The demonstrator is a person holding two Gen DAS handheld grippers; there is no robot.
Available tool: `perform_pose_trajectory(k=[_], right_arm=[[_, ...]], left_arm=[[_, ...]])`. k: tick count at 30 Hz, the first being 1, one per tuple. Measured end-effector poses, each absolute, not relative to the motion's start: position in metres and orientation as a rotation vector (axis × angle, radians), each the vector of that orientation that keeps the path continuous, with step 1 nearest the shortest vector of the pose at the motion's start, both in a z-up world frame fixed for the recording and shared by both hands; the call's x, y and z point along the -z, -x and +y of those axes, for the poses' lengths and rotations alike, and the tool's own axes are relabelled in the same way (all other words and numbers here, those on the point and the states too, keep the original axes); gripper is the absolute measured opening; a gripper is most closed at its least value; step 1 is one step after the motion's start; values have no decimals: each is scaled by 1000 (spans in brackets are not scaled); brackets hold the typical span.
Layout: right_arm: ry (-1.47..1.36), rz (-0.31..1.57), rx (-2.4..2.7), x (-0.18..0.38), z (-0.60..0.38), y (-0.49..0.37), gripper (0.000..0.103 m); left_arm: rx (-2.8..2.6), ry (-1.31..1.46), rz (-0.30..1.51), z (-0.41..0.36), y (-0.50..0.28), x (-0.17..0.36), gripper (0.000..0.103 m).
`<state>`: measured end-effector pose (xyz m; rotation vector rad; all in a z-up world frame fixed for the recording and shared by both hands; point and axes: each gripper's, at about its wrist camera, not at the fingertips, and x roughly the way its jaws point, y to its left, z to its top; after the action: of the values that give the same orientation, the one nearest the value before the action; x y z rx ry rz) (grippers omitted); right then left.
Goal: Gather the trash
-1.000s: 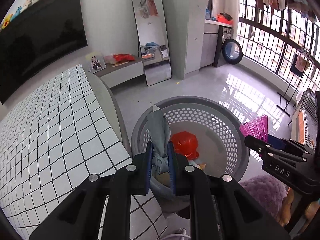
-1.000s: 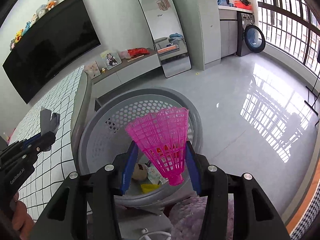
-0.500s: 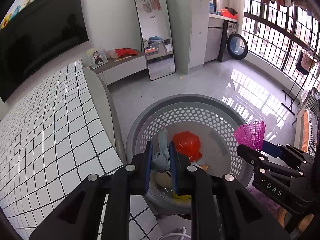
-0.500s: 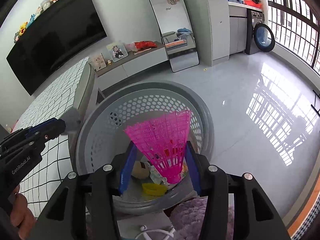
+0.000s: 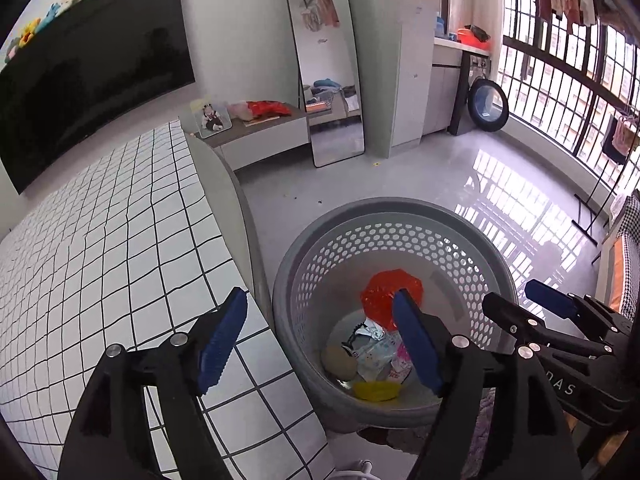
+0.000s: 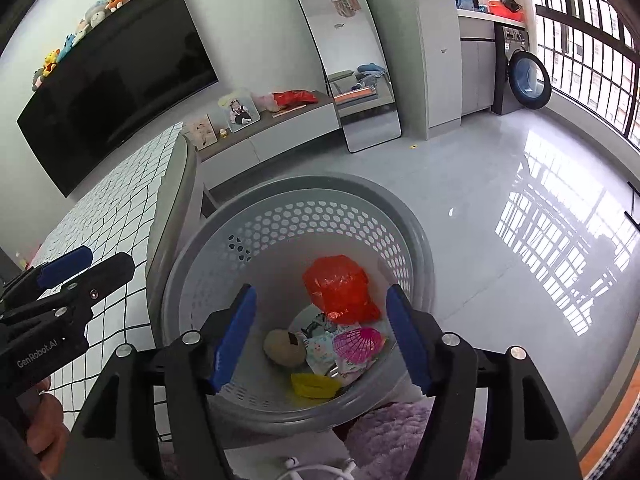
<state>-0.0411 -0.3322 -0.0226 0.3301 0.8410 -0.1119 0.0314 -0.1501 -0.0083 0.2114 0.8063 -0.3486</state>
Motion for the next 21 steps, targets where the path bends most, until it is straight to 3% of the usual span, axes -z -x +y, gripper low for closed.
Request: perform_pose_trajectory(k=[14, 21], right_arm=[[-316, 833, 152, 20, -323, 50, 69], [-303, 836, 163, 18, -319, 51, 70]], left_arm=[[309, -186, 798, -140, -29, 5, 95], [285, -180, 799, -133, -29, 6, 96]])
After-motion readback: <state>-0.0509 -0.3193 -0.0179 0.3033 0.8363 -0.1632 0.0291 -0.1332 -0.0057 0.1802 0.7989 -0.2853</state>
